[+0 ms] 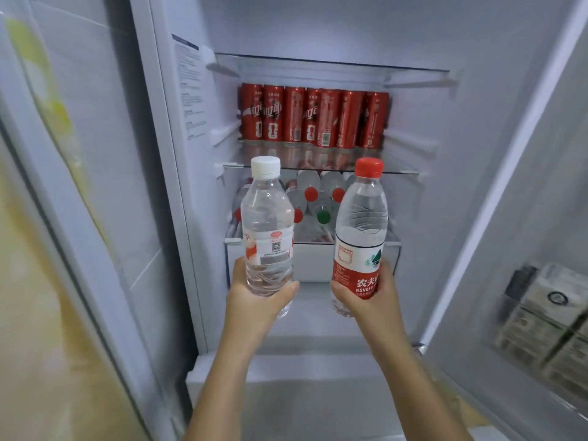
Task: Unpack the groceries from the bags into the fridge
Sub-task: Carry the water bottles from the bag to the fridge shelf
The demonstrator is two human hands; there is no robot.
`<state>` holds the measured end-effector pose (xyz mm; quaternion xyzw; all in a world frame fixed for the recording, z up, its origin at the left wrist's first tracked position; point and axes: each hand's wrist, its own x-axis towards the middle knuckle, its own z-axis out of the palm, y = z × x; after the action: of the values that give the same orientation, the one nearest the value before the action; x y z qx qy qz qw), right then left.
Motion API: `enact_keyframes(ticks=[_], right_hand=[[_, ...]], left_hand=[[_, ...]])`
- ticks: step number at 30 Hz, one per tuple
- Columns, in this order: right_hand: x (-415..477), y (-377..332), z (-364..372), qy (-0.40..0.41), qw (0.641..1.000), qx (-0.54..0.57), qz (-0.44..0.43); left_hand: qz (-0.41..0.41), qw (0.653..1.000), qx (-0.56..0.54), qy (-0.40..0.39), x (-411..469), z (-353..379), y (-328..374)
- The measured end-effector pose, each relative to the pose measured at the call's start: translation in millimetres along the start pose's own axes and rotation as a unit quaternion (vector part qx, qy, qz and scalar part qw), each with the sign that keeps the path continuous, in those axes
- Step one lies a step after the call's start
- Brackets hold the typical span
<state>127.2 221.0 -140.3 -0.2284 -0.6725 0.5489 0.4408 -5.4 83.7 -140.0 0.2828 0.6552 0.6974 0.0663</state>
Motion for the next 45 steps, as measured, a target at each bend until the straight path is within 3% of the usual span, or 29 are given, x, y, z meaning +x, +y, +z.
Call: enact_keyframes(ticks=[11, 26, 35, 42, 45], right_hand=[[42, 62, 12, 0.009, 0.998, -0.036, 0.049], [86, 160, 19, -0.052, 0.991, -0.047, 0.111], [85, 173, 18, -0.057, 0.992, -0.039, 0.106], [83, 167, 20, -0.052, 0.990, -0.047, 0.122], [84, 156, 16, -0.058, 0.988, -0.072, 0.122]], left_hand=[[-0.084, 0.995, 0.014, -0.051, 47, 24, -74], [-0.151, 0.984, 0.094, 0.023, 74, 64, -136], [-0.133, 0.985, 0.112, -0.002, 79, 66, -152], [-0.067, 0.981, 0.156, -0.089, 89, 59, -143], [-0.085, 0.982, 0.144, -0.090, 87, 54, -138]])
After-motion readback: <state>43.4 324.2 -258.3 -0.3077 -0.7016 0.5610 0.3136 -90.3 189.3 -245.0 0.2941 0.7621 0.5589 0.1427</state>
